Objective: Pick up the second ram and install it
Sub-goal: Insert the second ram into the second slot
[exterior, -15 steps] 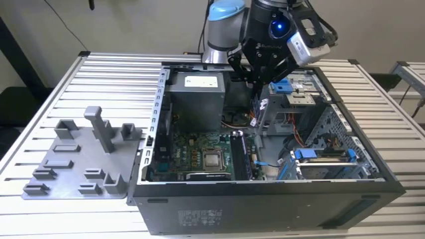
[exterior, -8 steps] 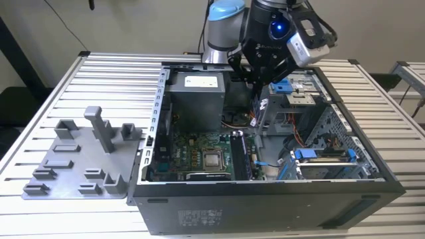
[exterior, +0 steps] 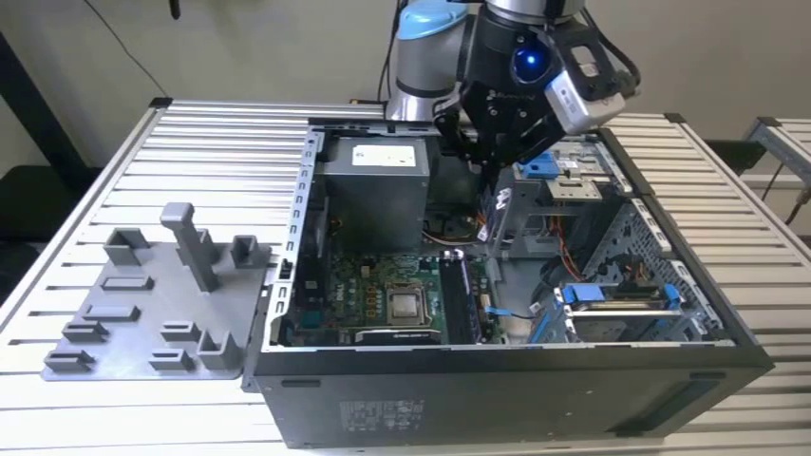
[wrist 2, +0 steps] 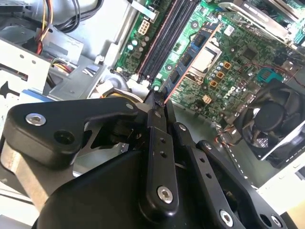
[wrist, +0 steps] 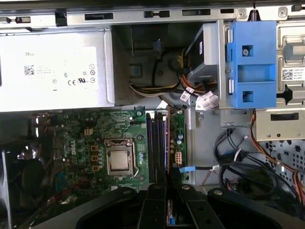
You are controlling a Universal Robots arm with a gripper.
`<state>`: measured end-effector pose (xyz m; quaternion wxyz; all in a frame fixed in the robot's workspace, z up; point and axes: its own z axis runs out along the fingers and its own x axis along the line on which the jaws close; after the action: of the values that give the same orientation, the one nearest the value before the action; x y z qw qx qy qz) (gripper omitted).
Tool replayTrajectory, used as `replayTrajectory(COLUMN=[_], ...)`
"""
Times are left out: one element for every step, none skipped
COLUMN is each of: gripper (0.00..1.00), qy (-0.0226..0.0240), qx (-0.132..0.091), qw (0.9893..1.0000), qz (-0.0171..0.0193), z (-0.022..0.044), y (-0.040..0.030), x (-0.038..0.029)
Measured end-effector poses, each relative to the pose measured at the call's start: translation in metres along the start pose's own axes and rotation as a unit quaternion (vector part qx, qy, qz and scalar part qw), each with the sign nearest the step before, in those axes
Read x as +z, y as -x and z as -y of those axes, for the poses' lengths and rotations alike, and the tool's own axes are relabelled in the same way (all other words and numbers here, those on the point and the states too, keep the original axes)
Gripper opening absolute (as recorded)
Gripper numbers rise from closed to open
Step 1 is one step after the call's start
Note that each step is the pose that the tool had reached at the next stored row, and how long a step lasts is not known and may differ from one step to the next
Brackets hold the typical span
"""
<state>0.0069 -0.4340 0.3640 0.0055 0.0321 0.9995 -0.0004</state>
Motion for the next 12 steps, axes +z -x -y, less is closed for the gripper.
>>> replayTrajectory(gripper=[0.15,0.15,0.15,0.15,0.15,0.15,0.15,0.15,0.15,0.15,0.15,0.15], qy=[0.0000,0.0000,0.0000,0.0000,0.0000,0.0003,0.0004,0.0005,0.0005,0.0006,0.0006,0.0007], qx=[0.000,0.000,0.000,0.000,0.000,0.000,0.000,0.000,0.000,0.000,0.000,0.000], qw=[1.0000,1.0000,1.0000,1.0000,1.0000,1.0000,1.0000,1.0000,1.0000,1.0000,1.0000,1.0000], qz=[0.0000,0.0000,0.0000,0.0000,0.0000,0.0000,0.0000,0.0000,0.0000,0.0000,-0.0001,-0.0001], z=[0.0000,0.0000,0.0000,0.0000,0.0000,0.0000,0.0000,0.0000,0.0000,0.0000,0.0000,0.0000], y=[0.0000,0.0000,0.0000,0.0000,-0.0001,-0.0001,-0.0001,-0.0001,-0.0001,-0.0001,-0.0001,-0.0002], x=[0.0009,0.0019,0.0028,0.0038,0.0048,0.0058,0.0070,0.0080,0.0092,0.0104,0.0115,0.0125])
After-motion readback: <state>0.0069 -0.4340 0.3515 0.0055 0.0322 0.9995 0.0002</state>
